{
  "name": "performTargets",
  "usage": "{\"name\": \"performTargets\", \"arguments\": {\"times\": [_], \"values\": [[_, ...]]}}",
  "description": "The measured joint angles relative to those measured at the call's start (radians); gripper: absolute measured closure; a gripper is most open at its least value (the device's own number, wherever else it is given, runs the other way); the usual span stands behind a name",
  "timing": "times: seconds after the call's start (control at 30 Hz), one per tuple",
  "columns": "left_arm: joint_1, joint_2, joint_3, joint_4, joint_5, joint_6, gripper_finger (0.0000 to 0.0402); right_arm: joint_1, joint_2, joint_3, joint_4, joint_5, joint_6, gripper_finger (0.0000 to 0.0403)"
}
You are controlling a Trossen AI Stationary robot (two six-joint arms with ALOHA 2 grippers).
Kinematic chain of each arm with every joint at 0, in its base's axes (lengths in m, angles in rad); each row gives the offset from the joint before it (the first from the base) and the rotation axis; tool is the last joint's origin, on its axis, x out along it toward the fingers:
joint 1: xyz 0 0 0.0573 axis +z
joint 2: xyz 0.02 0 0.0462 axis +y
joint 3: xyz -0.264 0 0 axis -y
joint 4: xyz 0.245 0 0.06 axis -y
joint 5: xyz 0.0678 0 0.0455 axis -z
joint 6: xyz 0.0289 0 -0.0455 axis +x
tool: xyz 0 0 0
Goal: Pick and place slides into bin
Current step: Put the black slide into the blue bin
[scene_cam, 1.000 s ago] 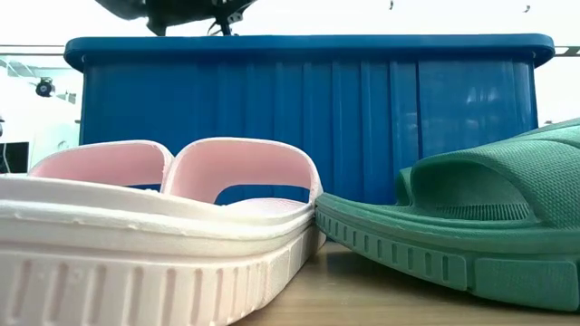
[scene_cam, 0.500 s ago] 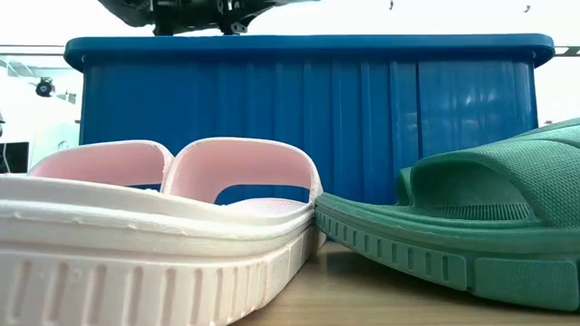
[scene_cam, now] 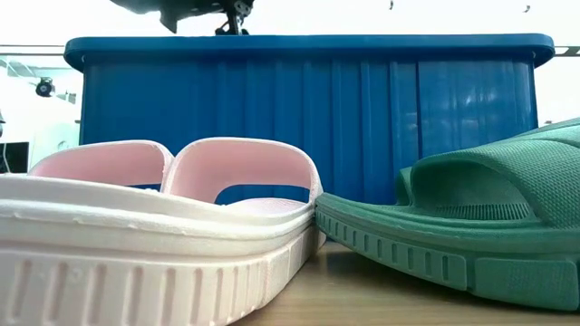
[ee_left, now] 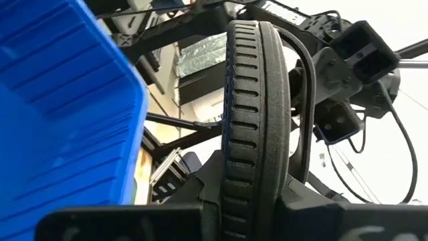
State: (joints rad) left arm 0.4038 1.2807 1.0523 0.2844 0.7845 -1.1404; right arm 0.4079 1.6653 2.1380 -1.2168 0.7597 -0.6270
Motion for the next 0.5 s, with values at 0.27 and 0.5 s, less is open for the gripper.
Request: {"name": "performTargets", "arguments": {"times": [0.27,0.5], "values": [[-0.019,0.039,0.010,-0.006,-0.003,-0.001,0.0376,-0.019,-0.006,0.015,0.004,0.001,-0.077,0.0197],[-0.022,0.060,0.030,0.019,0.025,-0.008,0.0376,-0.047,-0.006,0.013,-0.006,0.000,-0.109,0.0197]]}}
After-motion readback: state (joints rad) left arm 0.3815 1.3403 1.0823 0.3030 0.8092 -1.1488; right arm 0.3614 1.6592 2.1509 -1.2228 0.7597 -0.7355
